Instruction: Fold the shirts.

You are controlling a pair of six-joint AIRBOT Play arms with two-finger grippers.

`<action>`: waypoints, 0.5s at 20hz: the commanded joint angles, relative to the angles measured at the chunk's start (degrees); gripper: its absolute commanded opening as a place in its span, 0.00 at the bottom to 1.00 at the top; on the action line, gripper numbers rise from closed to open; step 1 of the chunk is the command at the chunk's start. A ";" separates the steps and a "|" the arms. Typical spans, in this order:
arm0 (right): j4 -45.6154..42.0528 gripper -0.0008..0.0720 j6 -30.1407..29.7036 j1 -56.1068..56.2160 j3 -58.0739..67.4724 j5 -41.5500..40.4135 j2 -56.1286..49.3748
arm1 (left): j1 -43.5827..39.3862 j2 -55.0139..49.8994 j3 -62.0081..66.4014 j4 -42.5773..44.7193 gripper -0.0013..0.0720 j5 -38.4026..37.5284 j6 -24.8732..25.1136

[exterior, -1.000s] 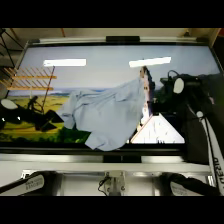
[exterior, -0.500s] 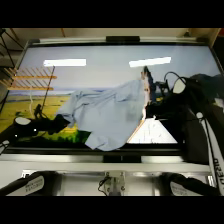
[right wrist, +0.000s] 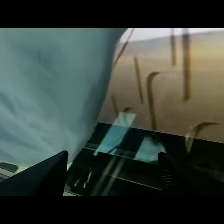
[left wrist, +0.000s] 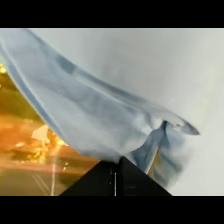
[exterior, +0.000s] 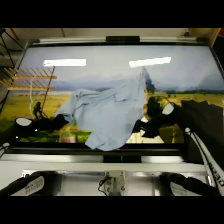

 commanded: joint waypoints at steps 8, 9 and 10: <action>8.85 0.45 11.54 13.79 -5.51 -24.22 -0.04 | 0.00 11.45 0.04 -0.39 0.07 -1.03 3.34; 11.10 0.10 11.56 14.01 -5.49 -24.11 0.00 | 0.02 11.85 0.20 -0.37 0.07 -1.05 3.39; 13.11 0.09 9.99 13.92 -5.20 -23.80 0.26 | 0.26 12.24 0.76 -0.37 0.07 -1.16 3.82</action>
